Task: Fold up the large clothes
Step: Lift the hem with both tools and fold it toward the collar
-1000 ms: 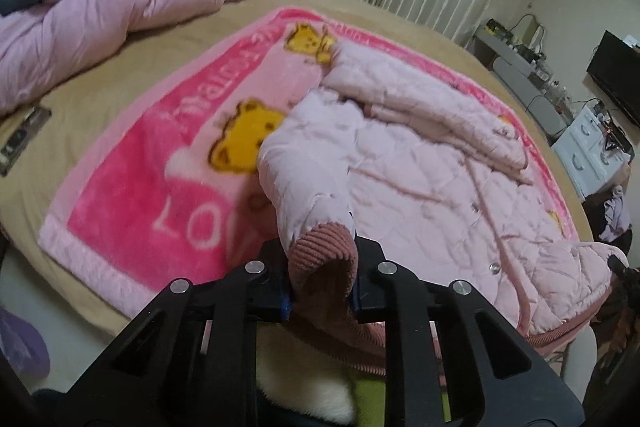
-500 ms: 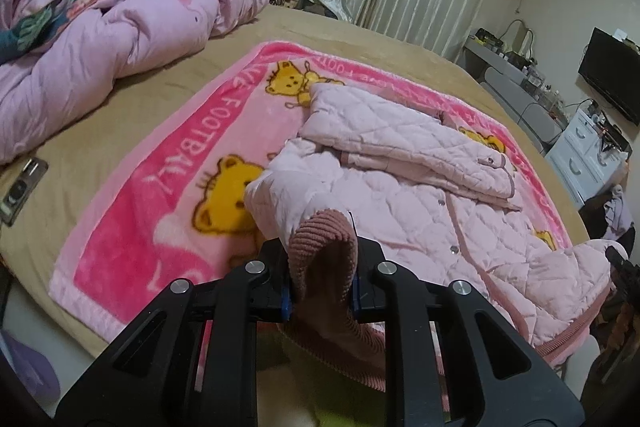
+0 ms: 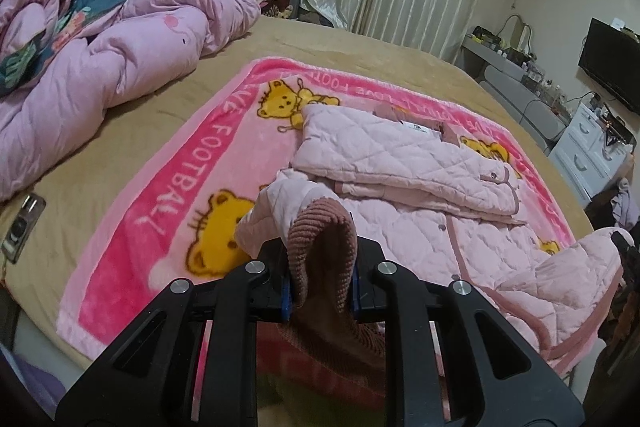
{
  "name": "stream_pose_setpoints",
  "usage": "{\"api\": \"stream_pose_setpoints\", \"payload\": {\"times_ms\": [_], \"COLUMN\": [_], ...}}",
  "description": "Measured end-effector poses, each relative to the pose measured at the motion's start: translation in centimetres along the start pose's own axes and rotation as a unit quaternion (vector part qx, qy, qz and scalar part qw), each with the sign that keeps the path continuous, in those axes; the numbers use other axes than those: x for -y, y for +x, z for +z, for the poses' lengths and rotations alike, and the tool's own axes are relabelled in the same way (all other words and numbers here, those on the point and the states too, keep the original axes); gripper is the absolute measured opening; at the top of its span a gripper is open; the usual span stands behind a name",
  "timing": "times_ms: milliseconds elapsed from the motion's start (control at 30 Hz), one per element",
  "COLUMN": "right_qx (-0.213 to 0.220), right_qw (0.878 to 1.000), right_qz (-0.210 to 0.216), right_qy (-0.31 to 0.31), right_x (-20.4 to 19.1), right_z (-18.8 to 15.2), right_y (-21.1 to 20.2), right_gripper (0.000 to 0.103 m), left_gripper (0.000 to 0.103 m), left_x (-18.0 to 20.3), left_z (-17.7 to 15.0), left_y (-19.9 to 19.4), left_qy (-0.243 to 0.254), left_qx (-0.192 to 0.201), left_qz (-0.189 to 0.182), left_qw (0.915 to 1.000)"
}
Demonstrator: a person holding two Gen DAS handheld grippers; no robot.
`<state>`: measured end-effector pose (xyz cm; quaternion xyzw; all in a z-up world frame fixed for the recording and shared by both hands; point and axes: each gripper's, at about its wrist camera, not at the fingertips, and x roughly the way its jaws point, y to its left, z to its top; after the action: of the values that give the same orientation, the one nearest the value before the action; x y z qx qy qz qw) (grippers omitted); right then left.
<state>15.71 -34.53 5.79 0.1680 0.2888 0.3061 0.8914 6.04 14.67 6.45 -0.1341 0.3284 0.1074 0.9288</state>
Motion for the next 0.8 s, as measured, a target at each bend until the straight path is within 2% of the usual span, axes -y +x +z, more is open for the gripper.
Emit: {"api": "stream_pose_setpoints", "payload": {"times_ms": [800], "right_qx": [0.051], "right_qw": [0.998], "right_qz": [-0.033], "right_qy": [0.0], "right_x": [1.7], "right_z": [7.4], "right_y": [6.2], "right_gripper": [0.017], "left_gripper": [0.013], "left_x": [2.6], "left_z": [7.7], "left_y": [5.1], "left_qy": [0.022], "left_qx": [0.027], "left_qz": [0.019], "left_qw": [0.9992]}}
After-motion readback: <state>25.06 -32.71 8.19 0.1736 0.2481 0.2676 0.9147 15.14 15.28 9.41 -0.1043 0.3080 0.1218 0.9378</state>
